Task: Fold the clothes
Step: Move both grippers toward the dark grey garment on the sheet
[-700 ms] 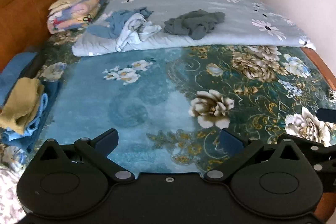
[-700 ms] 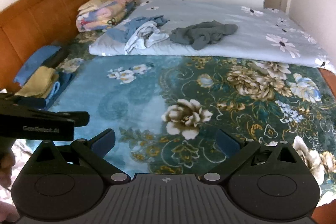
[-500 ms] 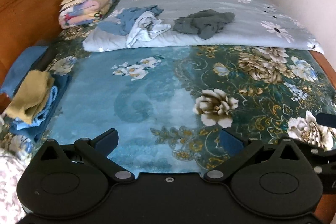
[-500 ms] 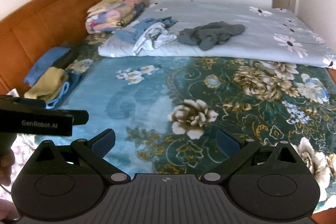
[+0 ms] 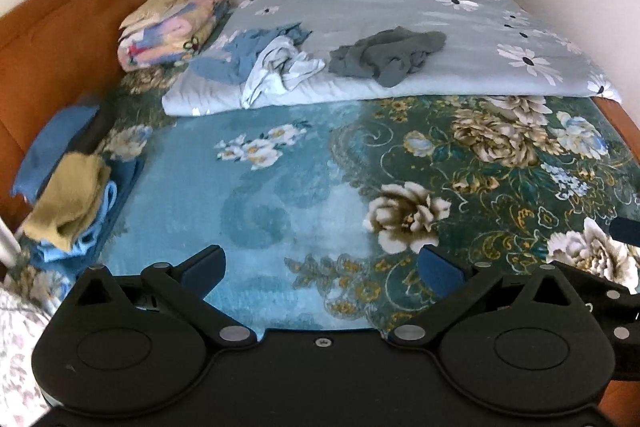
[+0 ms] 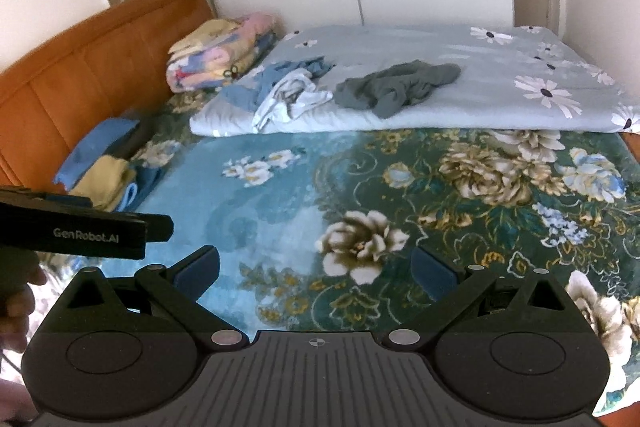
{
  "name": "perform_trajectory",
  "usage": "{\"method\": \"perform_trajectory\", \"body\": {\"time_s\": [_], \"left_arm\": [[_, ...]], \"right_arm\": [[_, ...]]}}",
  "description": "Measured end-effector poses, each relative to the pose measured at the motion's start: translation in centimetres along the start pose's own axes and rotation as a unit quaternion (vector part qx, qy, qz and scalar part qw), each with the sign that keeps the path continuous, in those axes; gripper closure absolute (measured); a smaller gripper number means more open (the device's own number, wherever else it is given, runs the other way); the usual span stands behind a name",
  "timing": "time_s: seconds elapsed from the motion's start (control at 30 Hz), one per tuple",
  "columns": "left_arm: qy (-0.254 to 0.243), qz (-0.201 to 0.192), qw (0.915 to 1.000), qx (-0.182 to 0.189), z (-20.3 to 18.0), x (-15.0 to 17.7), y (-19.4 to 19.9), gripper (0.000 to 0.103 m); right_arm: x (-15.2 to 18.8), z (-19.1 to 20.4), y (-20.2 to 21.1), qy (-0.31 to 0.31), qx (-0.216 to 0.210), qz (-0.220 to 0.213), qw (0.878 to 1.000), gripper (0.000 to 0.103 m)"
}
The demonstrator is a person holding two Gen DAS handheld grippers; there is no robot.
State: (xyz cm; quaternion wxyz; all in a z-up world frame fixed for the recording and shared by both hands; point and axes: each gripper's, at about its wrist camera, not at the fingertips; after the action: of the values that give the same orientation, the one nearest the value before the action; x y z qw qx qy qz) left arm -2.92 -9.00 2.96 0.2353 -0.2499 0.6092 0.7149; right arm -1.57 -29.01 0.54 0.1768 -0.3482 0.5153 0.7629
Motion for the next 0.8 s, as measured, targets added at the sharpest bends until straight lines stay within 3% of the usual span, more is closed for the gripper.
{"method": "perform_trajectory", "body": {"time_s": [0.57, 0.8], "left_arm": [[0.032, -0.053, 0.9981, -0.007, 2.1, -1.9, -0.7, 0.002], [0.062, -0.091, 0.9940, 0.001, 5.8, -5.7, -3.8, 0.002]], "right_arm": [[-3.1, -1.4, -1.0, -0.025, 0.016, -0.035, 0.999, 0.000], [-6.0, -1.2, -3.8, -0.018, 0.028, -0.042, 0.999, 0.000]]}}
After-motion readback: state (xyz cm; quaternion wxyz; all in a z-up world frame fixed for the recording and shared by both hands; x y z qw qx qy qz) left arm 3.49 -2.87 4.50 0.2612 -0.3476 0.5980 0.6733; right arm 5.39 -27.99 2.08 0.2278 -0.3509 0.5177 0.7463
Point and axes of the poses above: each gripper's, at about its wrist camera, not at the fingertips, and y roughly against the way its jaws point, z to its left, x to its underside
